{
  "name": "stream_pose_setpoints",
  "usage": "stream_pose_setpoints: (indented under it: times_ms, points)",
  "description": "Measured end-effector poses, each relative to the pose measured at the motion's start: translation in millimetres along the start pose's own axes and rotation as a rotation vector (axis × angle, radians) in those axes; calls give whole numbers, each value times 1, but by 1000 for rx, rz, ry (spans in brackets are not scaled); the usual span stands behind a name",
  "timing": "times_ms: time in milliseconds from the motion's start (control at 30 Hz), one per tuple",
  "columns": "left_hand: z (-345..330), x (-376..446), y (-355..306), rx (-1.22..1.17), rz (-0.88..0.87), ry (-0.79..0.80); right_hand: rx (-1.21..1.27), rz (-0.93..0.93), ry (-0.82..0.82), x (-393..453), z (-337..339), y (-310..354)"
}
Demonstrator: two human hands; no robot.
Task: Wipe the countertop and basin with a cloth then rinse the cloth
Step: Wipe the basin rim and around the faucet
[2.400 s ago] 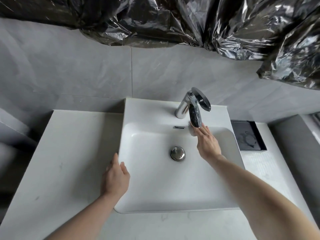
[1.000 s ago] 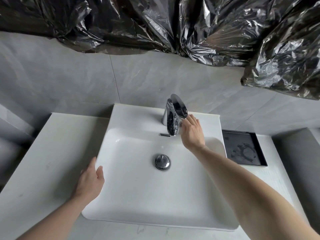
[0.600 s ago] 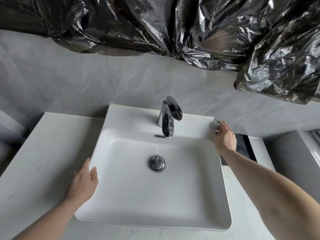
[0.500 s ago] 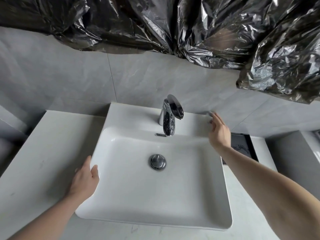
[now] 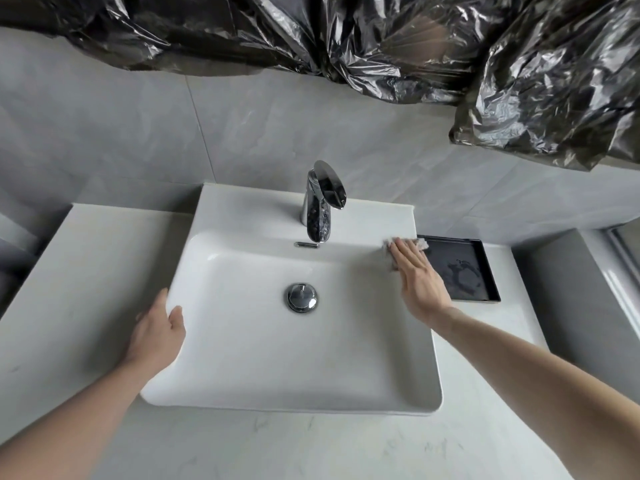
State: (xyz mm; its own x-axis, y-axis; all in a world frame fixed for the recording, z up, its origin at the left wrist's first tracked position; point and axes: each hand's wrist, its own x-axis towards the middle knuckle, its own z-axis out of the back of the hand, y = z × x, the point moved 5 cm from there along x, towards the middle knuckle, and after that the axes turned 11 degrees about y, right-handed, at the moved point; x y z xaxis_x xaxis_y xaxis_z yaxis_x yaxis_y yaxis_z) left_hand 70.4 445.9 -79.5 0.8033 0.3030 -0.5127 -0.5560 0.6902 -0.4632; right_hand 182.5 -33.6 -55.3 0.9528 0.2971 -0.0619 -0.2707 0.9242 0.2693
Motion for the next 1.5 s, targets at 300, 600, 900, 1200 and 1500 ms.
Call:
stream_pose_setpoints:
  times_ms: [300,600,900,1200,1500]
  points:
    - [0,0,-2,1,-2,0,60,10,158,-97,-6,30]
    - [0,0,-2,-11,-9,17,174,-76,275,-196,4,69]
    - [0,-2,-3,1,-13,0,-35,-61,147,-37,26,27]
    - [1,-3,-2,-15,-10,10,-123,51,300,-113,-18,25]
    - [-1,-6,-4,-48,-1,33,311,-259,70,-107,6,50]
